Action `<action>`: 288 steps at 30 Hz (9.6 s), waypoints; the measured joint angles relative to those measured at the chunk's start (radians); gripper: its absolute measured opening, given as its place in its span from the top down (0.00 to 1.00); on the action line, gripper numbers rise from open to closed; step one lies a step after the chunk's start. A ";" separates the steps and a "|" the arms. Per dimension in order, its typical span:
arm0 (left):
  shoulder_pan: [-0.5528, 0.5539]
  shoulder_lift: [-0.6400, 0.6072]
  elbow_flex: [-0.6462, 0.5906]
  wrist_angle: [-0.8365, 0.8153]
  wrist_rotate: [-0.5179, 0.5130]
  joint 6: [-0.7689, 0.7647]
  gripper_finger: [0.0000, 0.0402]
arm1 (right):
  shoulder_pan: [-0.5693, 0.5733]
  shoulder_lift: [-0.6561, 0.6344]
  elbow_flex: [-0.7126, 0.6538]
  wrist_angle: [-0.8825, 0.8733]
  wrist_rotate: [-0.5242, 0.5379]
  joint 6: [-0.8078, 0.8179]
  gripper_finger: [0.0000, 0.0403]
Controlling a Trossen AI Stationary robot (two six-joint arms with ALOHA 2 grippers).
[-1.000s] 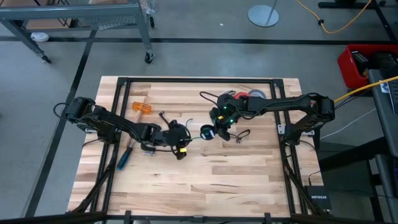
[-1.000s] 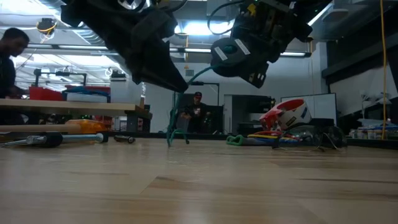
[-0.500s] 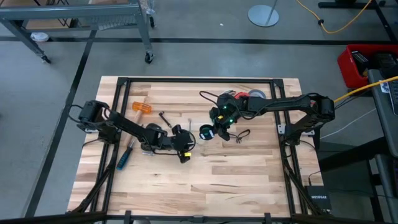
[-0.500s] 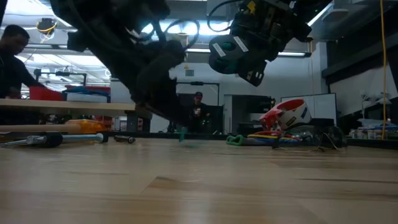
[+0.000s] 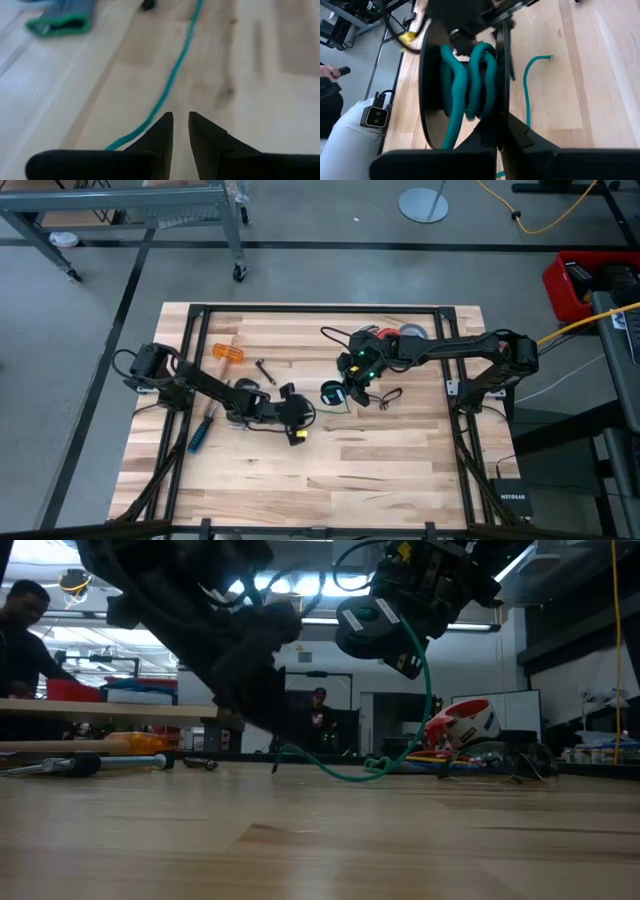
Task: Coil cords
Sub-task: Coil the green wire to the spool
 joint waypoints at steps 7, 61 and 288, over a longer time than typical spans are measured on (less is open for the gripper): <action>-0.025 0.000 0.000 0.167 0.004 0.071 0.77 | 0.000 0.000 0.000 0.001 -0.010 0.000 0.99; 0.016 0.149 0.002 0.829 -0.006 0.260 0.65 | 0.000 0.000 0.001 0.711 -0.139 0.034 0.99; -0.023 -0.122 0.236 -0.282 -0.226 0.090 0.88 | 0.052 -0.101 0.001 -0.301 0.018 0.072 0.99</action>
